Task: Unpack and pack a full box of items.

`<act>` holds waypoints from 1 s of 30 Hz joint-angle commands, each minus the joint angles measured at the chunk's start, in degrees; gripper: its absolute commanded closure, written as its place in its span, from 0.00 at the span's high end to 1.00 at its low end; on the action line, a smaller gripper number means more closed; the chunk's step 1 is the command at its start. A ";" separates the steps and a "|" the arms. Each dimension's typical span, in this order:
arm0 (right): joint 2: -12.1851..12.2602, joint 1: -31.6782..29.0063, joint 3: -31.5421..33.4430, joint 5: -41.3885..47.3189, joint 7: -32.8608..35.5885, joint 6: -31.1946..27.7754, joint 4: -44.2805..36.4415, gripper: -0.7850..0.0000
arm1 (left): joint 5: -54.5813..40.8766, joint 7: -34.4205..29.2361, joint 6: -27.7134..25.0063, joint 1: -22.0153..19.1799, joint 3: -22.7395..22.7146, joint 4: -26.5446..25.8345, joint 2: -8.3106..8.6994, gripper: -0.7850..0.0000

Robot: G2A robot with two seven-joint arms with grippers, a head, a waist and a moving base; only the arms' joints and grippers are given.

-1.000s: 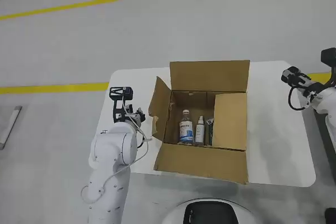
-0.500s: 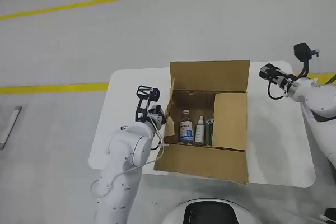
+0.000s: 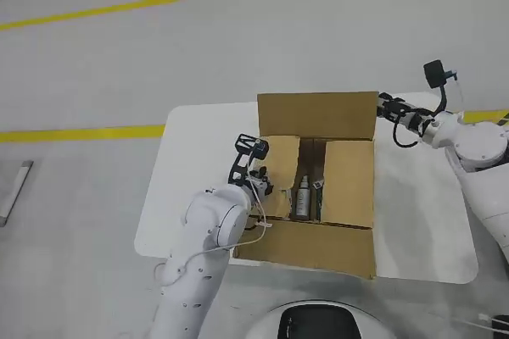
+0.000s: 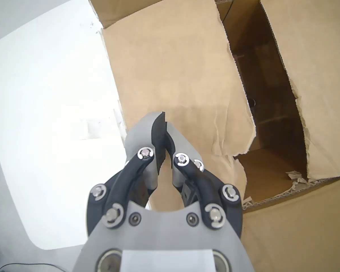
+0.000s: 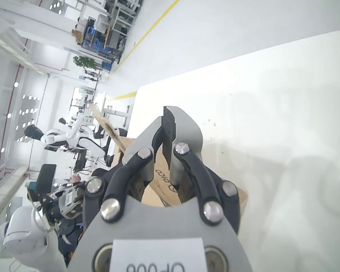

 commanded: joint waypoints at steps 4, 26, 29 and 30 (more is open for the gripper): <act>0.14 -0.09 0.90 2.46 1.65 -4.42 -0.03 0.00 | -0.49 -0.85 -0.14 -0.15 0.11 0.43 0.01 0.00; 2.28 -8.44 4.83 -2.64 4.14 -9.05 -15.50 0.00 | -3.95 -3.52 0.08 6.16 -9.72 -11.47 1.65 1.00; 2.51 -9.75 4.75 -3.91 5.10 -9.98 -17.77 0.00 | -5.07 -3.96 1.31 7.51 -12.16 -13.84 1.94 1.00; 2.59 -10.19 4.67 -4.55 5.32 -10.18 -18.59 0.00 | -5.63 -3.92 1.90 7.98 -13.04 -14.54 2.02 1.00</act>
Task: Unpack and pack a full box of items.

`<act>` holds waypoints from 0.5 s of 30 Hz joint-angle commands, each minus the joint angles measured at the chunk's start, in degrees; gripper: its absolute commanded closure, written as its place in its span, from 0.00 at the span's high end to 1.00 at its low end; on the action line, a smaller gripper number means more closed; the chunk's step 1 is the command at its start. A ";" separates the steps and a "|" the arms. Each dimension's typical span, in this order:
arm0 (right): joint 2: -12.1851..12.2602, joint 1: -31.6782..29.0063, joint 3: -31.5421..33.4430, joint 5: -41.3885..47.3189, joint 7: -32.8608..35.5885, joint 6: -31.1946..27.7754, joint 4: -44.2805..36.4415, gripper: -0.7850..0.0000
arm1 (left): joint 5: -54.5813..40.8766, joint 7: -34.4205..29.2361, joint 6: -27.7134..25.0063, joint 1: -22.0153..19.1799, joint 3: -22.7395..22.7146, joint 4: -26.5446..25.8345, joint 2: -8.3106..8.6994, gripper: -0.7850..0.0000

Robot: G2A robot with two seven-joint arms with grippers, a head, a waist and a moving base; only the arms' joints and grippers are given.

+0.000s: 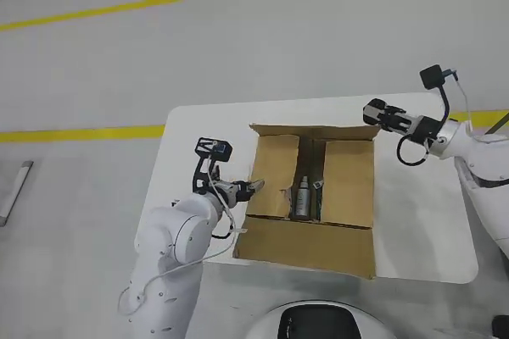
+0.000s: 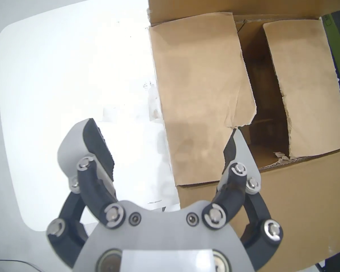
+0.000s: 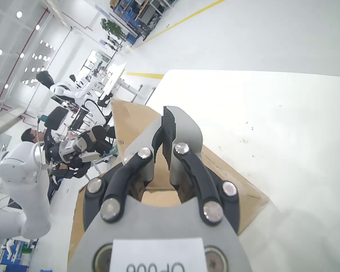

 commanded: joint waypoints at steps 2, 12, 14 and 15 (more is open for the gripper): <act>0.20 -1.45 -0.48 -1.75 0.99 -0.77 -2.52 0.00 | -1.91 0.13 2.58 1.52 -3.06 -1.96 0.22 1.00; 0.69 -5.60 -2.51 -6.92 3.83 -1.20 -7.63 0.00 | -1.91 0.46 4.42 2.96 -6.03 -3.53 0.63 1.00; 0.76 -6.14 -3.02 -7.64 4.59 -1.18 -8.14 0.00 | -1.91 0.46 4.42 2.96 -6.03 -3.53 0.63 1.00; 0.78 -6.38 -3.26 -8.11 4.68 -1.02 -8.30 0.00 | -1.91 0.46 4.42 2.96 -6.03 -3.53 0.63 1.00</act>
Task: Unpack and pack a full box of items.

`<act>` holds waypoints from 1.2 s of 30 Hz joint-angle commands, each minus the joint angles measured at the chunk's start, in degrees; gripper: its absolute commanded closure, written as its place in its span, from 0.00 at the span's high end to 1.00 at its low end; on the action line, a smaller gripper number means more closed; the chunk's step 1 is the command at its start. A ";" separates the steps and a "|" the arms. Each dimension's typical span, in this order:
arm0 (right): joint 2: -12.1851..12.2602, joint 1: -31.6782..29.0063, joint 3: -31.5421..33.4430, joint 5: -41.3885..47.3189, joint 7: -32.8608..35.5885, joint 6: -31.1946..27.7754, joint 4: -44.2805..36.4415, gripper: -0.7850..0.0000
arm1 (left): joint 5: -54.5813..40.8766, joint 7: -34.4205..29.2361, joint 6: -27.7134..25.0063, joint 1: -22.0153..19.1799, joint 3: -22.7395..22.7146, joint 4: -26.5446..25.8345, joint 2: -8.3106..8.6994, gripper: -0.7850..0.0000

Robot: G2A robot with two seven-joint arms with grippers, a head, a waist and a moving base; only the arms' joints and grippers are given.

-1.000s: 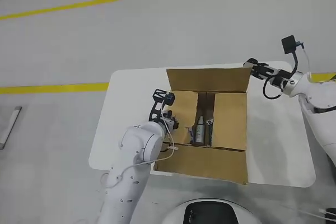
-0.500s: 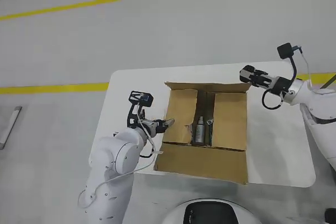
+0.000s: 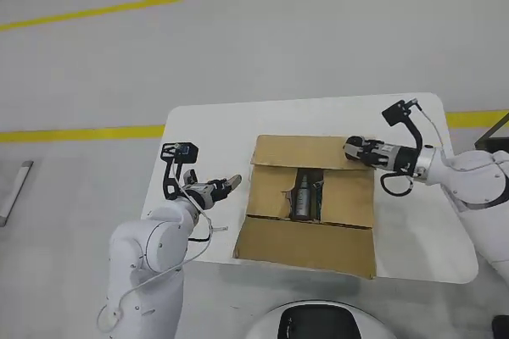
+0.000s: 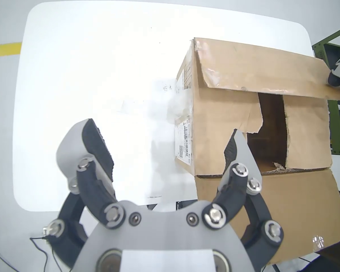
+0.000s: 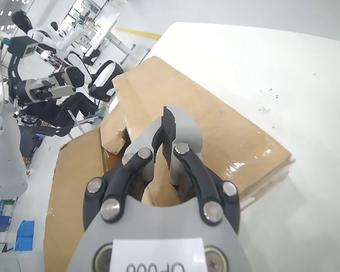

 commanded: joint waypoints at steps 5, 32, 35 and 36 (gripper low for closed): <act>0.05 -0.80 -1.53 -2.69 0.35 0.96 -1.20 0.00 | 0.00 0.00 0.00 0.00 0.00 0.00 0.00 1.00; -0.04 -0.06 -4.02 -2.81 -0.23 3.21 -0.57 0.00 | 2.25 -2.25 -24.12 16.88 -11.59 -6.41 3.99 1.00; -0.10 0.40 -4.38 -2.50 -0.19 3.31 -0.14 0.00 | 3.79 -1.69 -25.83 18.23 -9.85 -4.75 4.27 1.00; -0.12 0.52 -4.46 -2.21 -0.12 3.36 0.02 0.00 | 3.64 -1.61 -26.41 18.61 -9.15 -4.55 4.34 1.00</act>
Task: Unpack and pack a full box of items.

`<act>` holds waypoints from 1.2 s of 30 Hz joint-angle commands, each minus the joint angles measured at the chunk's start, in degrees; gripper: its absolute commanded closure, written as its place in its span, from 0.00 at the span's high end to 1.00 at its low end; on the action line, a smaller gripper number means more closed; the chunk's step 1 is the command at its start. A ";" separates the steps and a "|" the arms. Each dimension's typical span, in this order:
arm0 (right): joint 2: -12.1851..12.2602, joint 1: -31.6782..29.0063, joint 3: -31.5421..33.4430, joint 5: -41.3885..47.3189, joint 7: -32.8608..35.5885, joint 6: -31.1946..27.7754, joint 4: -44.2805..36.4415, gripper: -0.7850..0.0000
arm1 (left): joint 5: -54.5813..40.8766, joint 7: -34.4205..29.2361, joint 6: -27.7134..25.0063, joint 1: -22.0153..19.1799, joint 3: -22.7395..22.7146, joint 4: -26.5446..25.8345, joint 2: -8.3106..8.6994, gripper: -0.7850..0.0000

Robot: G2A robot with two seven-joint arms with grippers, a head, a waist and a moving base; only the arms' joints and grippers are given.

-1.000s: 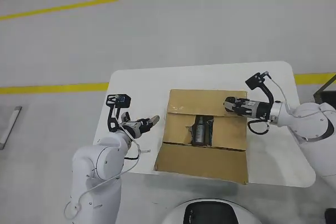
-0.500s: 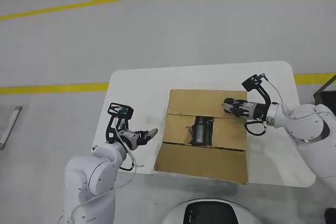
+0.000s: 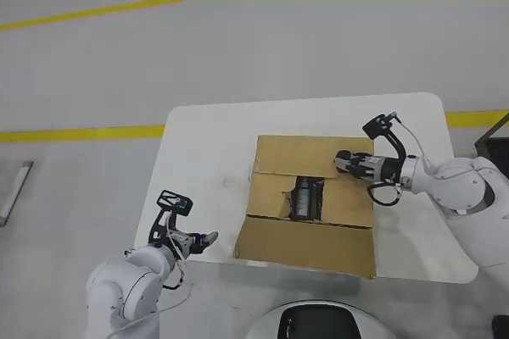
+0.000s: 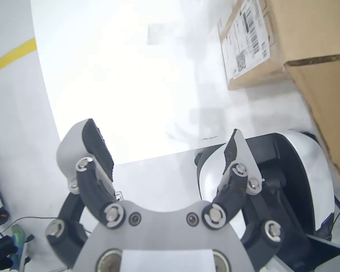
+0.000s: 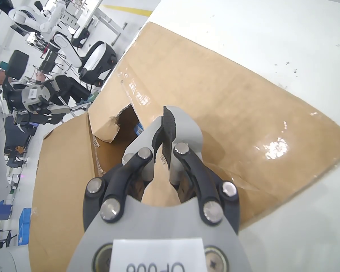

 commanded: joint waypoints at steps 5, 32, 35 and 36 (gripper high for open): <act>-0.01 0.58 0.10 1.43 0.04 0.37 1.16 0.00 | -1.83 -0.43 -0.86 0.47 3.56 0.51 0.31 1.00; 0.52 1.75 4.05 4.74 -3.60 5.12 2.74 0.00 | -4.61 11.37 6.20 -14.71 15.73 9.64 0.75 1.00; 0.66 1.78 5.01 4.11 -4.92 5.96 2.02 0.00 | -4.08 11.10 11.13 -16.51 17.24 11.31 0.45 1.00; 0.72 1.68 5.10 3.38 -5.07 5.81 1.49 0.00 | -3.75 10.90 12.68 -17.09 17.73 11.88 0.35 1.00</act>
